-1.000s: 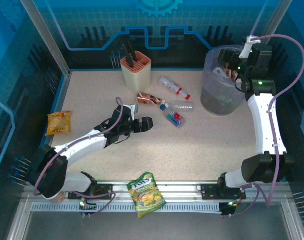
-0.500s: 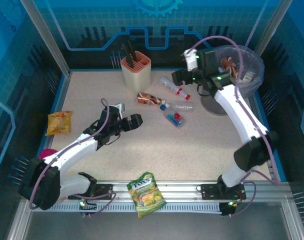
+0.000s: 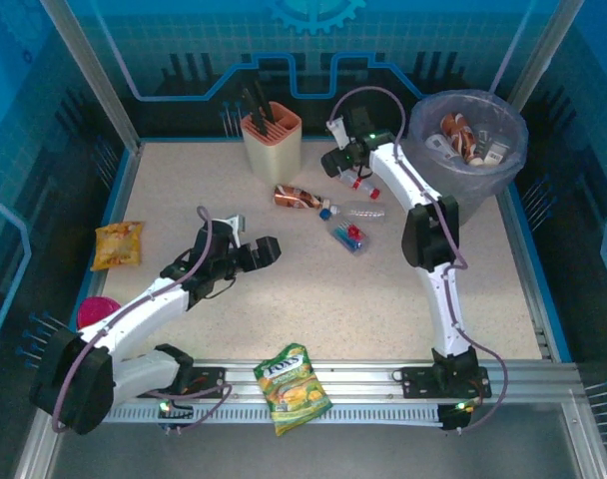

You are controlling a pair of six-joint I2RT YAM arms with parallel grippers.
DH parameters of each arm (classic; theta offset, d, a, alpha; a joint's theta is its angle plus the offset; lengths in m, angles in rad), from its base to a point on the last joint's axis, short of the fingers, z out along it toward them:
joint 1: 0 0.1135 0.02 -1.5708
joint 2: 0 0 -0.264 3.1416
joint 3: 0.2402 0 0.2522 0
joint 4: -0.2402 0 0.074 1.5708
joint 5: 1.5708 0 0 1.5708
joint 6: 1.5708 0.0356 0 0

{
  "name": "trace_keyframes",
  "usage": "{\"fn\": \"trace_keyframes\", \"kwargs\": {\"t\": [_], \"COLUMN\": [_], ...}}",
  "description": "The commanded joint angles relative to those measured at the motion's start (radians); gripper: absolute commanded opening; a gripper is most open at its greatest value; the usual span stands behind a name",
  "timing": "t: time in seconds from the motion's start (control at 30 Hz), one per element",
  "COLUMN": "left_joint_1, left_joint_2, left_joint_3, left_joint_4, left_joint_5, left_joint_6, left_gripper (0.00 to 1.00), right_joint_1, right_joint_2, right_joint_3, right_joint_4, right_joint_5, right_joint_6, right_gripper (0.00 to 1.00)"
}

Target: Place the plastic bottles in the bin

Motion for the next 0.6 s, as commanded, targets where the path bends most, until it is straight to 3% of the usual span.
{"fn": "trace_keyframes", "kwargs": {"t": [0.0, 0.27, 0.43, 0.57], "left_joint_1": [0.013, 0.020, 0.023, 0.024], "left_joint_2": [-0.027, -0.015, -0.004, 0.013], "left_joint_3": [-0.024, -0.025, -0.030, -0.024], "left_joint_4": [0.011, 0.030, 0.046, 0.054], "left_joint_5": [0.032, 0.051, 0.057, 0.068], "left_joint_6": [0.008, 0.006, 0.004, 0.000], "left_gripper": [0.99, 0.99, 0.99, 0.99], "right_joint_1": [-0.020, -0.028, -0.038, -0.046], "right_joint_2": [0.079, 0.153, 0.146, 0.115], "right_joint_3": [0.086, 0.078, 0.073, 0.026], "right_joint_4": [-0.066, -0.064, -0.063, -0.037], "right_joint_5": [-0.014, -0.048, -0.064, -0.068], "right_joint_6": [0.019, 0.032, 0.048, 0.058], "right_gripper": [0.93, 0.88, 0.68, 0.58]}}
